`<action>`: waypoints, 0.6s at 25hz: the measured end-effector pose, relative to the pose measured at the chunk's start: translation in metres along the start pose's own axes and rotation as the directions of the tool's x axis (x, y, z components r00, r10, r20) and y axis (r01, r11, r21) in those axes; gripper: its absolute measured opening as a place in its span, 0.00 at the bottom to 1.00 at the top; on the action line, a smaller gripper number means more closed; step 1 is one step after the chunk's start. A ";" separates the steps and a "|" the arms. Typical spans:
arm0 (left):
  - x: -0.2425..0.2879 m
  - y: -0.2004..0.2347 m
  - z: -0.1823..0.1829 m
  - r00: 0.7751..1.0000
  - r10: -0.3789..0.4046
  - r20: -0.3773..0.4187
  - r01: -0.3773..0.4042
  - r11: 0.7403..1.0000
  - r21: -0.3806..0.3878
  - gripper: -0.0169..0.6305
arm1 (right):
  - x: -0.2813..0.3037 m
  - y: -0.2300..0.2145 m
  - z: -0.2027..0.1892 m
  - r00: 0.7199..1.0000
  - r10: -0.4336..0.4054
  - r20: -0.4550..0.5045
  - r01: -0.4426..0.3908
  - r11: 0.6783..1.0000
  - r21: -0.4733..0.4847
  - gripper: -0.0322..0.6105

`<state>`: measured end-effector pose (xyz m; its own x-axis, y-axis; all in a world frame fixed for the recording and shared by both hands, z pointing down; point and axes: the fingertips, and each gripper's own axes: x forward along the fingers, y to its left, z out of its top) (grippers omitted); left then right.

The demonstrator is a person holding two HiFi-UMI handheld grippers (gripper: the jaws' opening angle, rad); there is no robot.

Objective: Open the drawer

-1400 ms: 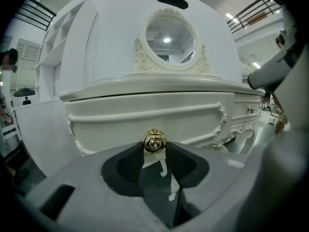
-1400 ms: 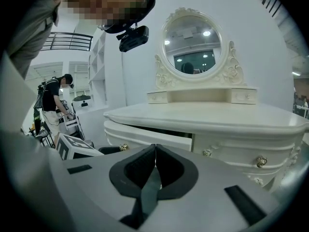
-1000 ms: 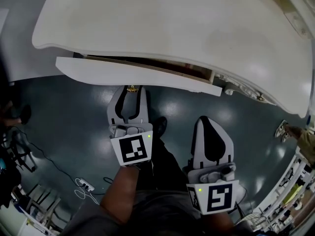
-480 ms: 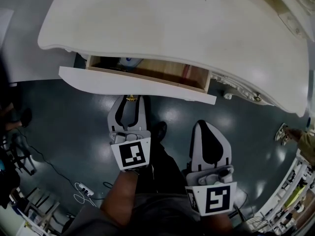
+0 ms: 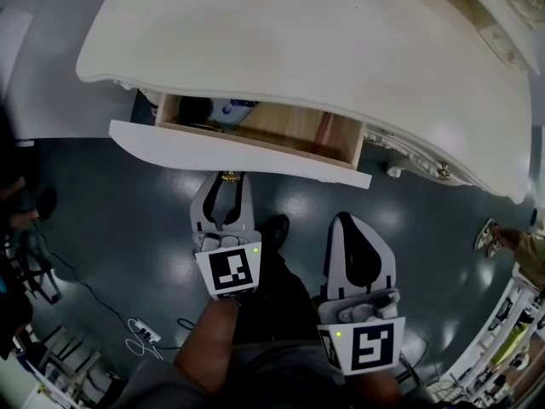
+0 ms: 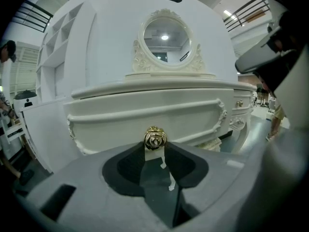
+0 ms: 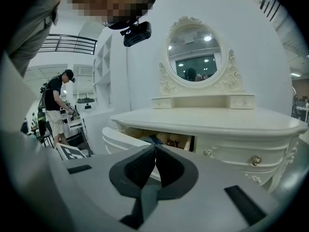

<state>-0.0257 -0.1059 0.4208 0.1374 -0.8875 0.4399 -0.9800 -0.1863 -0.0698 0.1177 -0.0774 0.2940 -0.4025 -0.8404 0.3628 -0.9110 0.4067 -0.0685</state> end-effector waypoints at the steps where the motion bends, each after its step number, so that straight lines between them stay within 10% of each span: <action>1: -0.001 0.000 -0.002 1.000 0.000 -0.002 0.000 1.000 0.004 0.24 | -0.001 0.002 -0.001 1.000 0.002 -0.004 -0.002 1.000 -0.002 0.07; 5: -0.003 -0.006 -0.017 0.999 -0.012 -0.032 0.012 1.000 0.016 0.04 | 0.000 0.004 -0.004 1.000 0.008 -0.026 -0.009 1.000 -0.021 0.07; 15: -0.016 -0.005 -0.012 1.000 -0.015 0.001 0.015 1.000 -0.011 0.05 | 0.010 0.025 -0.009 0.998 0.035 -0.045 -0.036 0.999 -0.026 0.07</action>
<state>-0.0252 -0.0857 0.4247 0.1524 -0.8848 0.4403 -0.9794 -0.1951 -0.0529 0.0922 -0.0724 0.3043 -0.4295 -0.8088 0.4018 -0.8933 0.4458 -0.0576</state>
